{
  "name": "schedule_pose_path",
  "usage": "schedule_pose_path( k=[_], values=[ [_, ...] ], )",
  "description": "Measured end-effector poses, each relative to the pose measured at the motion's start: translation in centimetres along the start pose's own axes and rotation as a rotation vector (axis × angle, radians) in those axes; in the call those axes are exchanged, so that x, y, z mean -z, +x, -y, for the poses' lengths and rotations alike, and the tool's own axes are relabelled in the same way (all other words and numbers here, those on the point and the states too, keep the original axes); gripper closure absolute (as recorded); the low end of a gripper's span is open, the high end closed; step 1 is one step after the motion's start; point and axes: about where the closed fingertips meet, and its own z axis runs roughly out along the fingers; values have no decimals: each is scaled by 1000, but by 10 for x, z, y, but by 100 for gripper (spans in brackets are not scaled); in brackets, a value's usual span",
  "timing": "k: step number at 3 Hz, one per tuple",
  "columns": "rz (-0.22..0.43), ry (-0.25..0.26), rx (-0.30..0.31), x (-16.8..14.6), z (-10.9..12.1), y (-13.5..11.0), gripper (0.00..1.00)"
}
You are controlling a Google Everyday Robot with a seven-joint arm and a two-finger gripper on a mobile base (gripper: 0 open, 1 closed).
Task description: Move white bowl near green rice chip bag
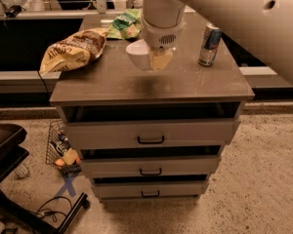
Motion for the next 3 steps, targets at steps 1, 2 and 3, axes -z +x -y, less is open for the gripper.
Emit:
schedule_pose_path(
  k=[1,2,3],
  values=[
    [-90,59,0,25,38,45,100],
    [-148,194,3,64,95,89,100],
    [-149,305,-6,91,128,109,100]
  ],
)
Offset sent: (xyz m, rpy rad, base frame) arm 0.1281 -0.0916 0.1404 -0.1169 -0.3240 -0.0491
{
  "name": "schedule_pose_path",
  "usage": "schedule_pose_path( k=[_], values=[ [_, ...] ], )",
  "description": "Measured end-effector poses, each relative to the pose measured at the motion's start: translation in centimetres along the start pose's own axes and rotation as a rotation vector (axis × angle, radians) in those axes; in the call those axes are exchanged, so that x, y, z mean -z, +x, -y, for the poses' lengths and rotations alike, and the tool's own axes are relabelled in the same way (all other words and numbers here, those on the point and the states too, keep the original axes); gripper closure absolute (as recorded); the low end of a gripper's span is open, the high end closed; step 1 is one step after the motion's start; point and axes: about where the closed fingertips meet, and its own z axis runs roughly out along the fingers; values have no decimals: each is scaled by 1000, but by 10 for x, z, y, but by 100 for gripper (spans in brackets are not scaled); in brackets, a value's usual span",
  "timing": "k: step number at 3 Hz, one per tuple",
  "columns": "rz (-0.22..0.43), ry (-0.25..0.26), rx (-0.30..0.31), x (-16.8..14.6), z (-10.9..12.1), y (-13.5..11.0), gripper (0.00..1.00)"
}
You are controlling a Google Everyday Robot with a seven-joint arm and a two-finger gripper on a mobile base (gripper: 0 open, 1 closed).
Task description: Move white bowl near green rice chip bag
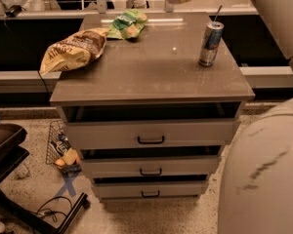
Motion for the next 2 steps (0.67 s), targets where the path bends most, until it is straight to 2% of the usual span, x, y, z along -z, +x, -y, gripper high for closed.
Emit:
schedule_pose_path(
  k=[1,2],
  values=[
    [0,0,0,0,0,0,100],
    [9,47,18,-25,26,-8,100]
  ],
)
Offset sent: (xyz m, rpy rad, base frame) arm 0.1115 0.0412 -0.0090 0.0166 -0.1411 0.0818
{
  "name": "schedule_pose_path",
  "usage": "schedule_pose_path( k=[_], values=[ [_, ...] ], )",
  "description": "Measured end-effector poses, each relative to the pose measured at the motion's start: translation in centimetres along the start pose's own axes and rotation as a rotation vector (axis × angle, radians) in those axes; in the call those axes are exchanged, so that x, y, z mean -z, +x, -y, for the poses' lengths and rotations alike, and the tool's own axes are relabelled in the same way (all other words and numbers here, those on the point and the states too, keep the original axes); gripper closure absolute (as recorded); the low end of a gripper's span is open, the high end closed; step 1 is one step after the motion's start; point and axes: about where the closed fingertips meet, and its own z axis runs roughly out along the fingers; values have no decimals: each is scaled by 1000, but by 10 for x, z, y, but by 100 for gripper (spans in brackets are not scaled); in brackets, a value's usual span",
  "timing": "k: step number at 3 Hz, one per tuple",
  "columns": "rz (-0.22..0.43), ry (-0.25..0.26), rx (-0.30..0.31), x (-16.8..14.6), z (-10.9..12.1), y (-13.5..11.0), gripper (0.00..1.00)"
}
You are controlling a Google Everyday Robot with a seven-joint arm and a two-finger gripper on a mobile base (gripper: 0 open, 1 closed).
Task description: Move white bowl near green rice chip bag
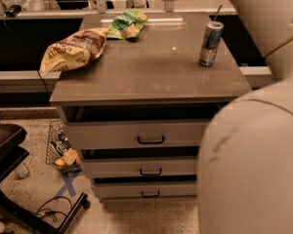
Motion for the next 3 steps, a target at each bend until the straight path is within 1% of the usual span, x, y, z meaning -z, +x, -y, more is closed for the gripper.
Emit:
schedule_pose_path(
  k=[1,2,3],
  values=[
    [27,93,-9,-39,37,-2,100],
    [70,134,-14,-76,57,-9,100],
    [126,77,-28,-129,46,-17,100]
  ],
)
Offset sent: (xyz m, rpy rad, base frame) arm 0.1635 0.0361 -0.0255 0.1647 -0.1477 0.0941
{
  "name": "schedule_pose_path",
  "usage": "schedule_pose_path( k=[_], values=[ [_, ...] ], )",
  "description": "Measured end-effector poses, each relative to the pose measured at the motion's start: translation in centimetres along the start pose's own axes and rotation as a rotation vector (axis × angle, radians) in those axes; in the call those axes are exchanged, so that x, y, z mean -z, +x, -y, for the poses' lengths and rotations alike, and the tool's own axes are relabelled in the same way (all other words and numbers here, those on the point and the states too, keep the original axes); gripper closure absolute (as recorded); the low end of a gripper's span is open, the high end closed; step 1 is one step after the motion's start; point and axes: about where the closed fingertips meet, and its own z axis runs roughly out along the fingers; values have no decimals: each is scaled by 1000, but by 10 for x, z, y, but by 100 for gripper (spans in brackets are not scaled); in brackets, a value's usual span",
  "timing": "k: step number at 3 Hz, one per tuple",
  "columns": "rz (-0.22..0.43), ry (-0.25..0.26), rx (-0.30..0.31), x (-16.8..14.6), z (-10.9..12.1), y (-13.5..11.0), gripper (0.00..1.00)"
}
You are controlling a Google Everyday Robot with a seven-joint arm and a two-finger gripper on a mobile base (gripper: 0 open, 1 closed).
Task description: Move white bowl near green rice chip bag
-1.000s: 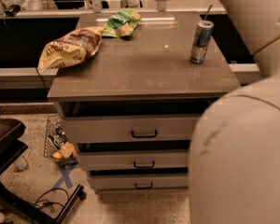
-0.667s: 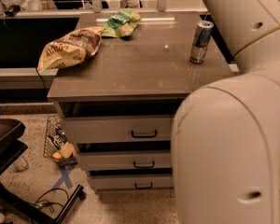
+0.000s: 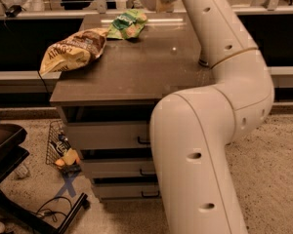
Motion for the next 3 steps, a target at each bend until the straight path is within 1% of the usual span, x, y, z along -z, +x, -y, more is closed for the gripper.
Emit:
schedule_pose_path(
  k=[1,2,3],
  values=[
    [16,-84,-9,-31,-27,2,100],
    [47,-150,-66,-66,-57,7,100],
    [78,-166,-105,-85,-68,4,100]
  ],
)
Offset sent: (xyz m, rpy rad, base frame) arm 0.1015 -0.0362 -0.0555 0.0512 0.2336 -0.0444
